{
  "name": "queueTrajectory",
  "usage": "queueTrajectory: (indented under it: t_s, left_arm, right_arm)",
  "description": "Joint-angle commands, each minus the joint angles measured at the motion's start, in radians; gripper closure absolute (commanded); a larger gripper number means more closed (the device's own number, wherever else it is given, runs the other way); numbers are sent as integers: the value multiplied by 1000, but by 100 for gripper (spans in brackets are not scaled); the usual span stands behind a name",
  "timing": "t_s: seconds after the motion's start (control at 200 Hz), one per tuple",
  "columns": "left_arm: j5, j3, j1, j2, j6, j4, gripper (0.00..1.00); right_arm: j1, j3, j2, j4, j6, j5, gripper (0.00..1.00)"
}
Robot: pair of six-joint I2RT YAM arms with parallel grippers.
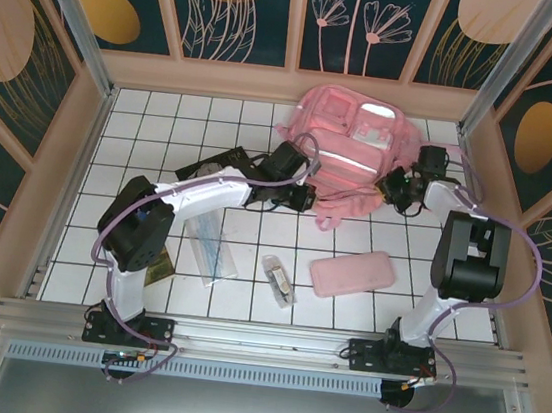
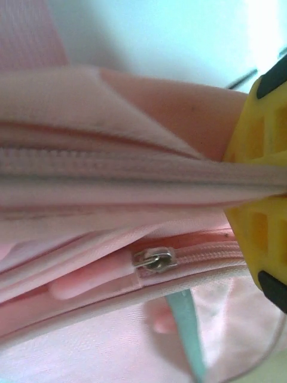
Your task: Pack the student bag
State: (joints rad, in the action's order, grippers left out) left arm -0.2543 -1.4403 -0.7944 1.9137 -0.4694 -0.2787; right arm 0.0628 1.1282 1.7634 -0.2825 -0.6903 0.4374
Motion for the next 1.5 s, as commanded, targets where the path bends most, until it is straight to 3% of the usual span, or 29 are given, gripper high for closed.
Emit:
queueTrajectory:
  t_s: [0.0,0.16,0.285,0.475,0.62,0.775,0.915,0.986,1.046,1.126,1.226,1.351,1.496]
  left_arm:
    - [-127,6,-59,-15,-85,42,100]
    - [-140,-71,-87,58,-93,64,100]
    - [-112,-87,-87,90,-83,77,100]
    - [-106,-27,-88,113,-69,99,100]
    - [-105,24,-87,115,-80,134,100]
    - [-105,34,-87,108,-94,165,100]
    - [-71,42,-91,102,-89,165,100]
    - [-35,58,-93,106,-86,159,100]
    - [-10,78,-93,113,-88,156,100]
    - [20,114,-93,122,-100,157,100]
    - [81,166,-94,114,-111,165,100]
    - [197,220,-77,77,-120,187,100]
    - [245,265,-14,49,-140,202,100]
  right_arm:
    - [33,80,5,196,-20,-89,65]
    - [49,61,-37,163,-31,-114,39]
    - [49,3,-144,97,0,-169,28]
    - [52,-164,-376,8,35,-207,26]
    - [46,-322,-514,14,-28,-116,22]
    - [2,-425,-516,98,-127,-11,21]
    - [-75,-445,-432,214,-214,-9,21]
    - [-93,-458,-380,282,-256,-15,26]
    - [-95,-467,-339,330,-277,-23,36]
    - [-93,-466,-309,356,-281,-45,61]
    - [-86,-465,-317,355,-270,-69,100]
    - [-66,-452,-353,298,-229,-114,100]
    - [-16,-457,-384,276,-206,-113,100]
